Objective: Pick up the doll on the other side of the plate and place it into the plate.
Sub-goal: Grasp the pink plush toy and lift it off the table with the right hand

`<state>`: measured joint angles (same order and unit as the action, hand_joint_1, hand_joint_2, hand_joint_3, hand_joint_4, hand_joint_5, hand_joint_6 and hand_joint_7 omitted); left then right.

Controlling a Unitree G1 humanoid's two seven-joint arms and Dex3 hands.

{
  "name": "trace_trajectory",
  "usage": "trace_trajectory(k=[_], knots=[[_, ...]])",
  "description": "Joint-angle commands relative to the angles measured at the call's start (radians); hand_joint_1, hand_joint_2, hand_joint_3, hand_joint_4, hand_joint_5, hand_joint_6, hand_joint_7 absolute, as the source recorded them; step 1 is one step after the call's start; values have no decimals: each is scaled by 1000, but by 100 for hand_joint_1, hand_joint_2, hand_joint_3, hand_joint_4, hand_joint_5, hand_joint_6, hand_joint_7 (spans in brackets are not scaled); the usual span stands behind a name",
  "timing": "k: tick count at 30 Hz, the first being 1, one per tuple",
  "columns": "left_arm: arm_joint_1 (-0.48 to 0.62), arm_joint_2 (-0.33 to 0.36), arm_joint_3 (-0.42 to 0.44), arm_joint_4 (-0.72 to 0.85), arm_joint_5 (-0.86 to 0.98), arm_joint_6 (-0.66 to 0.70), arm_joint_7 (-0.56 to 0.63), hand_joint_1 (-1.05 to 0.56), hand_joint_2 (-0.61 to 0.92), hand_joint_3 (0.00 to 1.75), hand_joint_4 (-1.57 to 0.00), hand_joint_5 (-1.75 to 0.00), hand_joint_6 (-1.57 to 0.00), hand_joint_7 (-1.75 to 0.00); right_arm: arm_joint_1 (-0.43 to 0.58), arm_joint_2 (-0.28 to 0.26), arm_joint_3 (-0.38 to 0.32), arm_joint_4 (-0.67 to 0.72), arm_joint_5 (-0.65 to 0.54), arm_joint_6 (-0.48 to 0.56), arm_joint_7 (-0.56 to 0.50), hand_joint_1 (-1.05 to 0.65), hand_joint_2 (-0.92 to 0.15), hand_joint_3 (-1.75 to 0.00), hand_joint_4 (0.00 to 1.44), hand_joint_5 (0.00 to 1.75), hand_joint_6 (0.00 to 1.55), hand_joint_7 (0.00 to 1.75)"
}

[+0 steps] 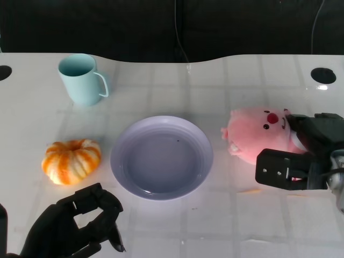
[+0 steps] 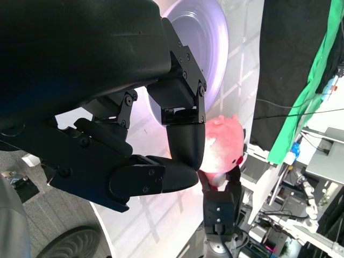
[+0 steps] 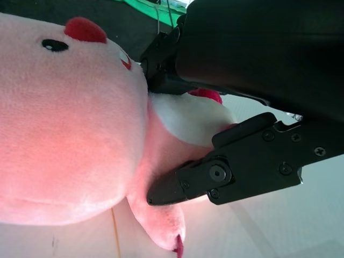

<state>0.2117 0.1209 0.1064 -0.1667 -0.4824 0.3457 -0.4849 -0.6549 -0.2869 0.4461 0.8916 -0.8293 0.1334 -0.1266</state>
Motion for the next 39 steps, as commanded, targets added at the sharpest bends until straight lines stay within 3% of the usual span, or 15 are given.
trace_trajectory(k=[1, 3, 7, 9, 10, 11, 14, 16, 19, 21, 23, 24, 26, 39], knots=[[3, 9, 4, -6, 0, -14, 3, -51, 80, 47, -76, -160, -78, -116, -15, 14, 14, 65, 19, 3, -14, -32, -82, 0, 55, 9, 62, 5], [4, 7, 5, -7, -2, -14, 5, -50, 81, 46, -77, -160, -79, -116, -24, 16, 19, 85, 30, -10, -32, -27, -82, 0, 62, 8, 68, 5], [6, 8, 2, -13, 8, -16, 14, -51, 81, 44, -78, -159, -81, -114, -39, 10, 32, 141, 37, -77, -94, -16, -82, -1, 107, 22, 98, 8], [7, 10, 2, -14, 6, -16, 11, -51, 82, 43, -78, -159, -81, -114, -42, 10, 30, 170, 46, -110, -131, -15, -83, 0, 118, 24, 109, 7], [7, 10, 3, -17, 3, -12, 13, -51, 82, 43, -78, -159, -81, -114, -43, 11, 29, 181, 53, -124, -146, -16, -84, 0, 114, 51, 115, 5], [8, 11, 3, -20, 3, -7, 16, -51, 82, 42, -78, -158, -81, -113, -44, 10, 30, 192, 58, -139, -162, -19, -84, 0, 101, 94, 119, 3], [10, 12, 3, -28, 3, -1, 22, -52, 82, 42, -78, -158, -83, -111, -48, 7, 49, 229, 51, -172, -222, -23, -87, -1, 86, 150, 124, 2], [11, 12, 3, -27, -1, -5, 18, -51, 82, 41, -78, -157, -83, -110, -53, 4, 65, 250, 43, -181, -251, -23, -91, -4, 81, 168, 131, 6], [12, 13, 5, -24, -4, -10, 11, -51, 83, 40, -78, -156, -82, -109, -58, 2, 80, 277, 42, -194, -296, -23, -92, -13, 78, 174, 137, 12], [13, 14, 4, -24, -2, -12, 11, -52, 84, 38, -79, -155, -83, -107, -62, 2, 85, 289, 47, -201, -311, -23, -92, -20, 80, 174, 95, 98], [15, 15, 3, -29, 2, -9, 18, -52, 85, 36, -79, -154, -84, -106, -61, 2, 87, 299, 53, -214, -334, -23, -92, -21, 81, 175, 75, 144], [15, 14, 4, -32, 0, -7, 20, -52, 86, 35, -80, -154, -85, -106, -61, 3, 86, 300, 58, -220, -337, -22, -92, -22, 81, 175, 71, 152], [15, 15, 5, -33, -3, -6, 17, -52, 87, 33, -79, -154, -85, -105, -60, 2, 92, 300, 57, -233, -346, -22, -92, -20, 81, 175, 68, 159], [14, 17, 9, -45, -7, 13, 31, -51, 92, 24, -77, -155, -81, -109, -50, -9, 105, 271, 59, -308, -437, -20, -87, -10, 87, 175, 70, 165]])
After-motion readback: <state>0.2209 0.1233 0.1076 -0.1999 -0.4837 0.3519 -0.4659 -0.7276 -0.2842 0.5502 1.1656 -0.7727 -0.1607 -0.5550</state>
